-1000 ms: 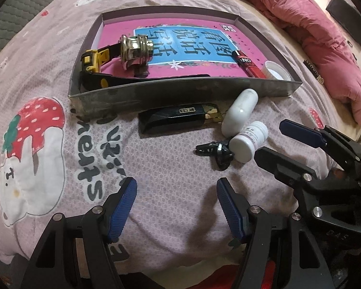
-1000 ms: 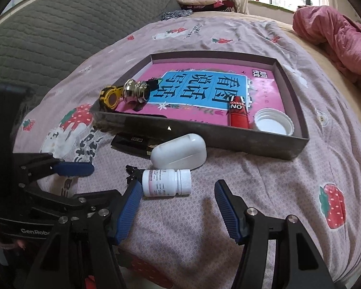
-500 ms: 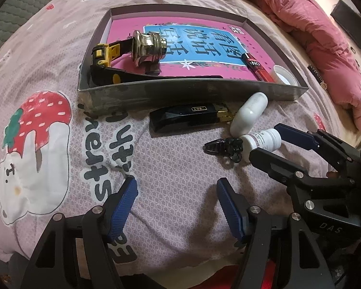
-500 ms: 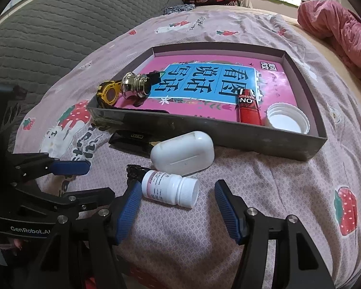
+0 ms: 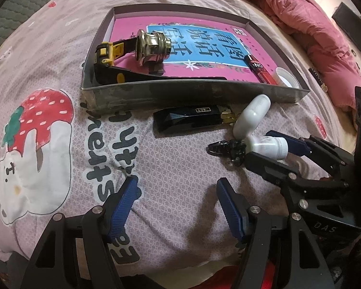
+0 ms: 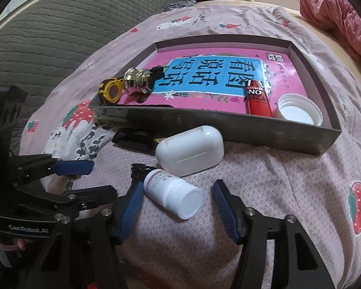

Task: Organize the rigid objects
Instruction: 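Close right tool around the white pill bottle and lift it, then grasp the small black plug with left tool while right tool holds the pill bottle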

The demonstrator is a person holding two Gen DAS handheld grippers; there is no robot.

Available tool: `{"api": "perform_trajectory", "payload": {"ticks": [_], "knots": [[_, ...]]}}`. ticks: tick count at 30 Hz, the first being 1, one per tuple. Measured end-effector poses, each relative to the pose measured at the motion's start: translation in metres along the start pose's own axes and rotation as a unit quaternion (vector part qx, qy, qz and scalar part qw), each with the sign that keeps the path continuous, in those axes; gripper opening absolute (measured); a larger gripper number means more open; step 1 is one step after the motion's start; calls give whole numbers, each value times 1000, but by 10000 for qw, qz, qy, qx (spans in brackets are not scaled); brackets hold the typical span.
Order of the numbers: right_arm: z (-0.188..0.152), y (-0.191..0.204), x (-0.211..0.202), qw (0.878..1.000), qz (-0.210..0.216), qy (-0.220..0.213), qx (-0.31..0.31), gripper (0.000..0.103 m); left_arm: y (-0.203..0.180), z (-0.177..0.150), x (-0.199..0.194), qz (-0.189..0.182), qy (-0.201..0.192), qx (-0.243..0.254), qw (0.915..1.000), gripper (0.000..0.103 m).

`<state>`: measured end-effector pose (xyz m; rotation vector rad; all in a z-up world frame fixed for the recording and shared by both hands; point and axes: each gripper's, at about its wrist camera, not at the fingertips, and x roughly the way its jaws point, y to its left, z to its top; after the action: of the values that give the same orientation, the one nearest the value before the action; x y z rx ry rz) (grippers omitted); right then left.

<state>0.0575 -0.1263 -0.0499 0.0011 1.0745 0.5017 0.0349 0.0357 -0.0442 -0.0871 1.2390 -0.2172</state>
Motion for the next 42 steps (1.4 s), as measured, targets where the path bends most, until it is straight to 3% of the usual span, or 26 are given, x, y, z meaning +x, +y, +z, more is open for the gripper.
{"api": "perform_trajectory", "payload": {"ticks": [7,14,27,39,42], "knots": [[-1,-6,-4,9998,152,-54,134,51,-8,2,4,8,2,38,10000,70],[-3,-29,-18,9986,-317,-175,375,51,-22,5,6,-138,-39,41,9999,70],[-2,-54,-25,9956,-401,-264,808,51,-53,19,19,48,-279,-108,9995,69],[-3,-53,-22,9957,-410,-248,790,51,-48,27,20,-3,-342,-185,9992,36],[-3,-52,-22,9958,-412,-245,780,51,-53,25,21,67,-334,-105,9994,35]]}}
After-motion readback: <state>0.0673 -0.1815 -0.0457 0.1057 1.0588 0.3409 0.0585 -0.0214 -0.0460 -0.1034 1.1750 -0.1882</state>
